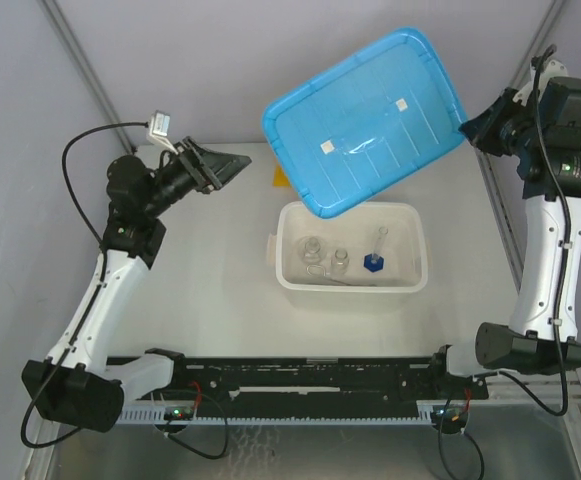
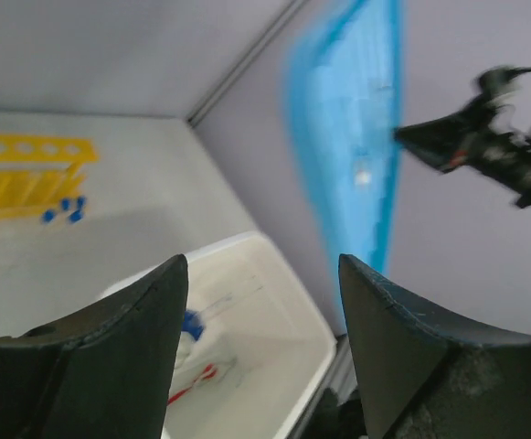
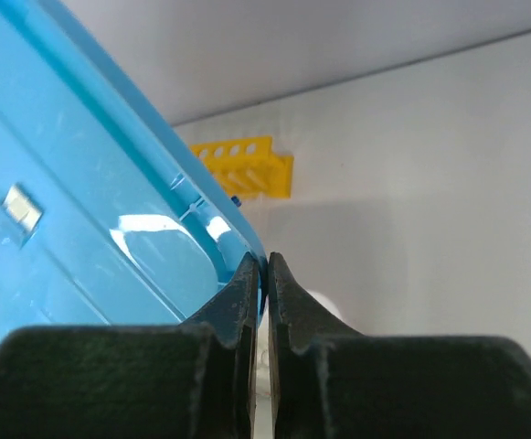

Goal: Organize the chemistry lab equipment
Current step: Pick up the storage box lid at the center of the board, then close the lid of the storage box.

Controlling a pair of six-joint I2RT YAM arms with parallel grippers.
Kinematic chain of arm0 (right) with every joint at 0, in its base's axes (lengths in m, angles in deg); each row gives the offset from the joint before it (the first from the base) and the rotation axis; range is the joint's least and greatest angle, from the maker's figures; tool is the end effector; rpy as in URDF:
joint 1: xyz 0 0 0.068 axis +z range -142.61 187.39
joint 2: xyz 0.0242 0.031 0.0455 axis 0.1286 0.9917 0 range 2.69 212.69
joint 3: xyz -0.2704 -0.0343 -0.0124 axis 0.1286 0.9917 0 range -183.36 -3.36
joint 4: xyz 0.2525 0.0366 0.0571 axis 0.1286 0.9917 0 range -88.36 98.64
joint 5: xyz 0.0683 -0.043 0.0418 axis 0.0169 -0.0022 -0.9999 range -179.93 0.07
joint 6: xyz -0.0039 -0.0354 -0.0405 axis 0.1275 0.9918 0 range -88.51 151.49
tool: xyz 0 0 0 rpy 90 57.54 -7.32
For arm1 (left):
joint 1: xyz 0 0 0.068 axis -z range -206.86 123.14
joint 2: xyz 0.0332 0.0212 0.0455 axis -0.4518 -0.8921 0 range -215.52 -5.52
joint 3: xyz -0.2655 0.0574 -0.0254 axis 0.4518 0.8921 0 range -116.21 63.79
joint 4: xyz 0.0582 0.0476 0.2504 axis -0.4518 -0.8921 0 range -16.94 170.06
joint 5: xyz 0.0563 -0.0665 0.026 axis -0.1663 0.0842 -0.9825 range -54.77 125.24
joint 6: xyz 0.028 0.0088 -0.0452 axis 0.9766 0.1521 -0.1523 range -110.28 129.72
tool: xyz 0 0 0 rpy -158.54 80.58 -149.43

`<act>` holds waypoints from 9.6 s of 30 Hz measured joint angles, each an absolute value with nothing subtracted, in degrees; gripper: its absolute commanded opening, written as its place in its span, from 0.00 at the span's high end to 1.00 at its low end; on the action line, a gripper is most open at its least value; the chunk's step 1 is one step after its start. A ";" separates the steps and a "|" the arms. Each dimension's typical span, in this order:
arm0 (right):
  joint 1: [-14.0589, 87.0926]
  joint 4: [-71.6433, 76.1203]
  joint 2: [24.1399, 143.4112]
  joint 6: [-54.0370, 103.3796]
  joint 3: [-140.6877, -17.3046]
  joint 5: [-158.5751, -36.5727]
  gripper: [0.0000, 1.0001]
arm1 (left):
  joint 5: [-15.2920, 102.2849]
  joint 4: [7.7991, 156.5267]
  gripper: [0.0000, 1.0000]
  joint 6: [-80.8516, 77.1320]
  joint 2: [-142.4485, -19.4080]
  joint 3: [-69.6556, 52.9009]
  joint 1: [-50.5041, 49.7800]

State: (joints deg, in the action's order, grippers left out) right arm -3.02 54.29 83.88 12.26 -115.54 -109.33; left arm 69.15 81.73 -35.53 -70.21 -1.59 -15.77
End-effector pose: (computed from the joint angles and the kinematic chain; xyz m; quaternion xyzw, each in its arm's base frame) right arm 0.2566 -0.0352 0.5123 0.1171 0.8126 0.1815 0.5413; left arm 0.2463 -0.0685 0.4194 0.0067 0.6948 -0.5039 0.5131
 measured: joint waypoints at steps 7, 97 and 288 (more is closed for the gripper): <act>-0.23 56.41 81.19 12.24 -112.68 -110.93 1.00 | 74.39 101.51 0.28 -47.80 -68.44 2.43 -14.94; -3.24 21.50 78.20 -32.26 -93.10 -148.24 0.55 | 31.92 48.51 1.00 23.44 -71.78 -27.56 10.00; -5.74 -28.05 82.35 -55.67 -79.24 -137.57 1.00 | 68.69 126.56 0.33 -83.86 -94.29 6.43 -7.44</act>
